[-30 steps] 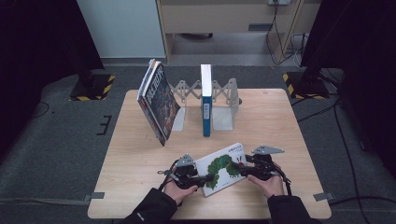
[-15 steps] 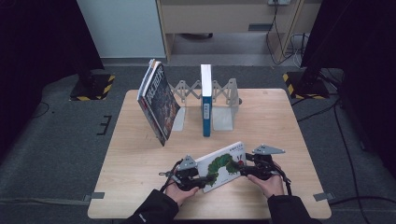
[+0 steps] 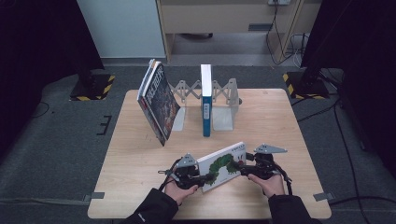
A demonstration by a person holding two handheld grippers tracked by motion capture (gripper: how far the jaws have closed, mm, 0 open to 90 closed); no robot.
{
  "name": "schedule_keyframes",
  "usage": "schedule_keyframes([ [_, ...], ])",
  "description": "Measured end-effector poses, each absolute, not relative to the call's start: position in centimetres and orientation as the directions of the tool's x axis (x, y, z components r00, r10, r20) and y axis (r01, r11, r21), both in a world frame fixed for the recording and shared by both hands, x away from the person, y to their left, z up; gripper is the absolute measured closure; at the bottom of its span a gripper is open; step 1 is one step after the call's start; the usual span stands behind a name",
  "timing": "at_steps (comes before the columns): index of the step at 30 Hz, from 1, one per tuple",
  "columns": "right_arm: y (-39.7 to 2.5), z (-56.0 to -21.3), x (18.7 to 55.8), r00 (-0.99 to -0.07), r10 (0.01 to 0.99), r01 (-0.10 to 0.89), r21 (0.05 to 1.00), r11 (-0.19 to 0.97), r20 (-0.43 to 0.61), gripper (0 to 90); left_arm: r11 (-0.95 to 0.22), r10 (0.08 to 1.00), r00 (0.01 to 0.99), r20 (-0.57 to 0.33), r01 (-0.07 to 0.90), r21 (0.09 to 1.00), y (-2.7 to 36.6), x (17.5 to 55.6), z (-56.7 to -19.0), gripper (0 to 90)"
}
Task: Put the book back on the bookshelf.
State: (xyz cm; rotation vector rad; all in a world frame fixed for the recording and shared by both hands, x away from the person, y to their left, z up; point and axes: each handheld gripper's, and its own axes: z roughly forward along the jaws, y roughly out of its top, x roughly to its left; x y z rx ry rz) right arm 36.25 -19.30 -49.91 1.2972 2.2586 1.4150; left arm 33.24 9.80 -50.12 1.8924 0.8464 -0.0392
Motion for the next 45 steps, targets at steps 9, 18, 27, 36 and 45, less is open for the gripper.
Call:
schedule_keyframes([
  [9,-20.7,-49.3,36.3,-0.569,0.776,0.548,0.829,0.111,0.272,25.8,-0.224,0.562,0.743,-0.364,0.56,0.798,10.3,33.3,-48.9,74.1],
  [18,-21.2,-49.2,36.4,-0.555,0.793,0.543,0.832,0.114,0.253,23.4,-0.213,0.583,0.727,-0.364,0.569,0.795,10.6,33.4,-48.1,74.3],
  [27,-21.5,-49.3,36.4,-0.542,0.805,0.549,0.826,0.124,0.239,23.0,-0.185,0.608,0.703,-0.369,0.578,0.795,11.5,33.7,-47.0,74.4],
  [36,-21.9,-49.3,36.5,-0.522,0.824,0.555,0.822,0.132,0.221,22.9,-0.17,0.631,0.69,-0.355,0.569,0.804,12.1,33.9,-46.1,74.5],
  [45,-22.3,-49.5,36.6,-0.507,0.842,0.56,0.813,0.158,0.186,22.5,-0.159,0.644,0.686,-0.337,0.551,0.819,12.3,34.3,-45.0,74.5],
])
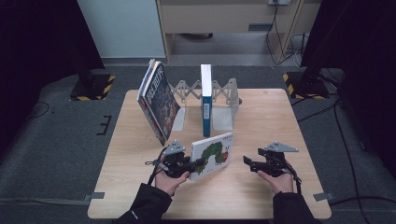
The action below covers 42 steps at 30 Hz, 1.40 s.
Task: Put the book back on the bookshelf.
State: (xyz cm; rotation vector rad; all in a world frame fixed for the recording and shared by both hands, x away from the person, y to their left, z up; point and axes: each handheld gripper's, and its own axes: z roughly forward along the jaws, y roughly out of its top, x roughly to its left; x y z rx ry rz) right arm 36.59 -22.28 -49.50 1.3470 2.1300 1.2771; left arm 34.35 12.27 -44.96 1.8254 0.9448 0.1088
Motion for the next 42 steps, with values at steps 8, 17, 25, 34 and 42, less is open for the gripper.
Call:
schedule_keyframes([
  [8,-22.9,-49.7,36.8,-0.48,0.863,0.574,0.8,0.175,0.155,22.2,-0.119,0.673,0.665,-0.324,0.53,0.84,12.7,35.3,-43.6,74.5],
  [17,-23.6,-50.2,37.0,-0.463,0.881,0.596,0.771,0.224,0.101,21.5,-0.083,0.703,0.638,-0.314,0.512,0.855,12.4,36.5,-42.3,74.5],
  [25,-23.8,-50.5,37.0,-0.454,0.886,0.61,0.756,0.237,0.089,21.0,-0.04,0.716,0.622,-0.318,0.491,0.87,11.5,37.5,-41.4,74.5],
  [34,-24.0,-50.7,37.1,-0.447,0.89,0.623,0.745,0.239,0.088,20.8,-0.021,0.745,0.596,-0.299,0.469,0.883,10.6,38.7,-40.8,74.5],
  [42,-24.0,-50.8,37.2,-0.453,0.888,0.624,0.74,0.25,0.082,20.8,-0.042,0.768,0.594,-0.24,0.421,0.906,9.3,39.5,-39.9,74.5],
])
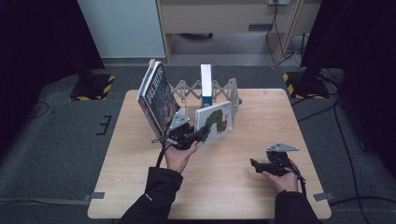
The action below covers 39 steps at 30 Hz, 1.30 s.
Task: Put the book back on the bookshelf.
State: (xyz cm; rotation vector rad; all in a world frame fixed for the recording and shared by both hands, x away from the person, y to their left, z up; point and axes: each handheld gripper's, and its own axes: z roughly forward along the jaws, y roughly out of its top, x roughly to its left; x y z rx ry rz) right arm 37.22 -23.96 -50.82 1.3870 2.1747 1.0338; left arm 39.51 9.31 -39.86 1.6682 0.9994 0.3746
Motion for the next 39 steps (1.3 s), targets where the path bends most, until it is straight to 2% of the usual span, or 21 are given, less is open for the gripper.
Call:
schedule_keyframes([
  [14,-24.0,-50.8,37.3,-0.451,0.888,0.623,0.744,0.242,0.089,20.8,-0.053,0.799,0.568,-0.199,0.395,0.917,6.7,41.0,-39.5,74.5],
  [17,-24.1,-50.8,37.3,-0.455,0.886,0.622,0.743,0.246,0.087,20.8,-0.037,0.804,0.557,-0.208,0.395,0.918,6.5,41.5,-39.7,74.5],
  [30,-24.1,-50.8,37.4,-0.454,0.885,0.626,0.743,0.237,0.101,20.8,-0.069,0.84,0.522,-0.15,0.377,0.924,3.9,43.1,-40.9,74.5],
  [33,-24.1,-50.8,37.4,-0.455,0.885,0.627,0.742,0.236,0.103,20.8,-0.053,0.843,0.511,-0.17,0.393,0.918,3.8,43.6,-41.3,74.5],
  [39,-24.0,-50.8,37.4,-0.458,0.883,0.629,0.739,0.24,0.103,20.9,-0.061,0.854,0.497,-0.154,0.389,0.919,3.5,43.9,-41.8,74.4],
])
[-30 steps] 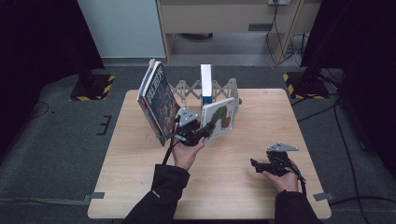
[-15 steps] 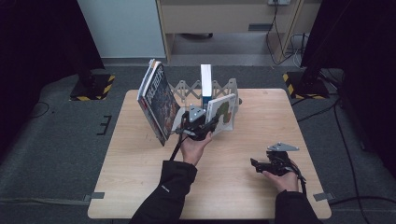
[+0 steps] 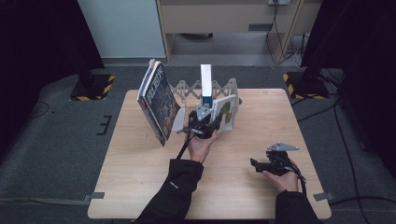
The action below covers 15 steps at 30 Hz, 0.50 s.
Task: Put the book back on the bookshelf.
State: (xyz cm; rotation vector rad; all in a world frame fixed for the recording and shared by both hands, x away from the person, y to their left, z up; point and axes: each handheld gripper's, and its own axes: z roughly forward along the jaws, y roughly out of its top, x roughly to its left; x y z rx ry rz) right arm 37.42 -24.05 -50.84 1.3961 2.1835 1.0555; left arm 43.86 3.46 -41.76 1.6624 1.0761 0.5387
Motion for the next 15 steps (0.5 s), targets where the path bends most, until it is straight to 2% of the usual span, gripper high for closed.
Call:
schedule_keyframes([
  [15,-23.9,-50.9,37.4,-0.47,0.877,0.626,0.737,0.253,0.098,21.1,-0.066,0.876,0.46,-0.143,0.409,0.91,2.4,44.9,-44.2,74.4],
])
